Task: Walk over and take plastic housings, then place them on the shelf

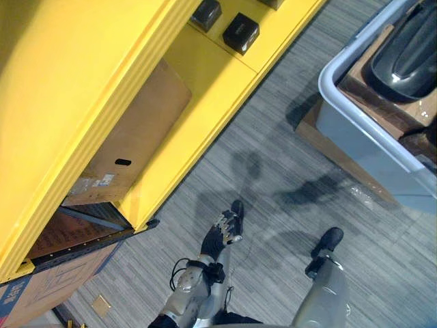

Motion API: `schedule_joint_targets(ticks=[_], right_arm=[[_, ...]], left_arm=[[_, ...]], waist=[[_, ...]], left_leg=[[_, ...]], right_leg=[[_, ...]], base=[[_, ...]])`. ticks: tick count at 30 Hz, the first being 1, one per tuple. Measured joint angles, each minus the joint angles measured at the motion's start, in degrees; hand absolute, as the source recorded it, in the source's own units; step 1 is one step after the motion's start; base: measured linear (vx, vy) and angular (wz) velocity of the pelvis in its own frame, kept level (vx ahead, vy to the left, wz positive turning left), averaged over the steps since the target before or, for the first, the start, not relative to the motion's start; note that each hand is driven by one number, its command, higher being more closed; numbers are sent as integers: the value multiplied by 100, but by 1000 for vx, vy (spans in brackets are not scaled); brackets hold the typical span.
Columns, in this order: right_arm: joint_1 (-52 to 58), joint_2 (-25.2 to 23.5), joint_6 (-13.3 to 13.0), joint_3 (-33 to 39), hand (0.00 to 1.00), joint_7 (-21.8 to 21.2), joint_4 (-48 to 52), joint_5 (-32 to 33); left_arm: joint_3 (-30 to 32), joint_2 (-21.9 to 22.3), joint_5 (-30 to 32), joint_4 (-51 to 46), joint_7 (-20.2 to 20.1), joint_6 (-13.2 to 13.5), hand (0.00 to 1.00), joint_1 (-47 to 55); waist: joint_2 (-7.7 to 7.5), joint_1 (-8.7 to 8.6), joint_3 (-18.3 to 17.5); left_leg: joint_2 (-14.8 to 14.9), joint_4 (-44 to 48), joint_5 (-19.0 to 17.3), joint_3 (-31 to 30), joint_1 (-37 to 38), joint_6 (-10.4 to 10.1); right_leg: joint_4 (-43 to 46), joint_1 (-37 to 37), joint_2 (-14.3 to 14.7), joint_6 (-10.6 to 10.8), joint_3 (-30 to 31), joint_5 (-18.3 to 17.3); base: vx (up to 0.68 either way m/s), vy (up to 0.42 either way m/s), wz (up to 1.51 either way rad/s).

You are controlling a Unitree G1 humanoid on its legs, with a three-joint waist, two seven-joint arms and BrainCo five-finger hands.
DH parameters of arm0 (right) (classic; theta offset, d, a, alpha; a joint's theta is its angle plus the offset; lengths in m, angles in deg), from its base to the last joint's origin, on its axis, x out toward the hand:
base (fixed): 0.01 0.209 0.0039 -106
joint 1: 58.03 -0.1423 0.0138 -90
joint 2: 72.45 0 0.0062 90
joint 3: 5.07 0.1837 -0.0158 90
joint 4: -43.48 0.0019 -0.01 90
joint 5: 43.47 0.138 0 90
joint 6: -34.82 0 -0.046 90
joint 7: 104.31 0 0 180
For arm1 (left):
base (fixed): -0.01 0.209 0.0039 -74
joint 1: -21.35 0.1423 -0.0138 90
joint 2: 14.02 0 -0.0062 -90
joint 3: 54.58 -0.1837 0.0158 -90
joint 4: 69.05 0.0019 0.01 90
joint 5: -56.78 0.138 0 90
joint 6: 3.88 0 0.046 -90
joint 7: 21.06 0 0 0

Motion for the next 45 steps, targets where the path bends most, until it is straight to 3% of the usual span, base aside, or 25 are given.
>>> schedule_joint_targets(ticks=[4, 10, 15, 19, 23, 28, 33, 39, 41, 45], right_arm=[[29, 109, 122, -2, 100, -487, 94, -38], [85, -6, 386, 113, 100, -685, 203, -22], [181, -470, 238, 273, 100, -787, 242, -410], [165, -890, 19, 407, 100, -809, 304, -886], [177, -1204, -35, 398, 100, -885, 303, -1235], [222, -1408, -127, 316, 100, -886, 546, -1482], [306, -1496, 45, 229, 100, -850, 948, -1688], [412, -1639, 230, -24, 100, -827, 1953, -2315], [411, -1724, 220, -122, 100, -896, 2548, -2674], [363, -1731, 116, -344, 100, -1077, 3032, -3254]], left_arm=[[190, 56, 0, 8, -7, 7, 0, 1], [409, 79, 4, -15, -12, -29, 0, 13], [617, 25, 23, -268, -29, -7, 0, 122], [703, -218, 120, -595, -58, 75, 0, 250], [870, -477, 314, -1092, -100, 116, 0, 315], [941, -568, 623, -1807, -227, 124, 0, 270], [821, -594, 1228, -2183, -258, 108, 0, -282], [863, -796, 1442, -2207, -277, -267, 0, -1509], [866, -979, 1521, -2183, -291, -644, 0, -2021], [866, -1085, 1715, -1947, -286, -1175, 0, -2878]], waist=[[-1, 16, 0], [-4, 47, 1], [-58, 43, 39], [-262, -112, 181], [-589, -236, 331], [-841, -467, 320], [-980, -718, 313], [-1209, -991, 244], [-1327, -1077, 203], [-1392, -1231, 172]], left_leg=[[110, -6, 14, -16, 0, 22], [201, -69, 32, -48, 115, 6], [244, -244, 54, -39, 494, -30], [242, -537, 182, -28, 768, -95], [257, -948, 364, 27, 1233, -171], [266, -1392, 594, 100, 1630, -258], [325, -1559, 711, 127, 1782, -312], [412, -1555, 716, 298, 1822, -320], [474, -1541, 715, 457, 1830, -320], [516, -1544, 719, 551, 1832, -327]], right_leg=[[16, -24, 101, -11, -25, -7], [-41, 145, 175, -24, -223, -15], [-195, 538, 228, -37, -351, -21], [-529, 838, 314, -73, -434, 77], [-730, 1167, 378, -88, -449, 130], [-728, 1325, 396, -189, -459, 72], [-669, 1334, 457, -299, -422, 17], [-671, 1211, 521, -363, -177, 78], [-708, 1102, 561, -375, -1, 169], [-727, 1014, 600, -399, 104, 220]], base=[[9, -65, -8], [3, -52, 1], [-17, -50, 3], [-9, -58, 4], [11, -73, 3], [-11, -48, -1], [-57, -27, -7], [-58, 11, -18], [-28, 19, -35], [-20, 1, -18]])
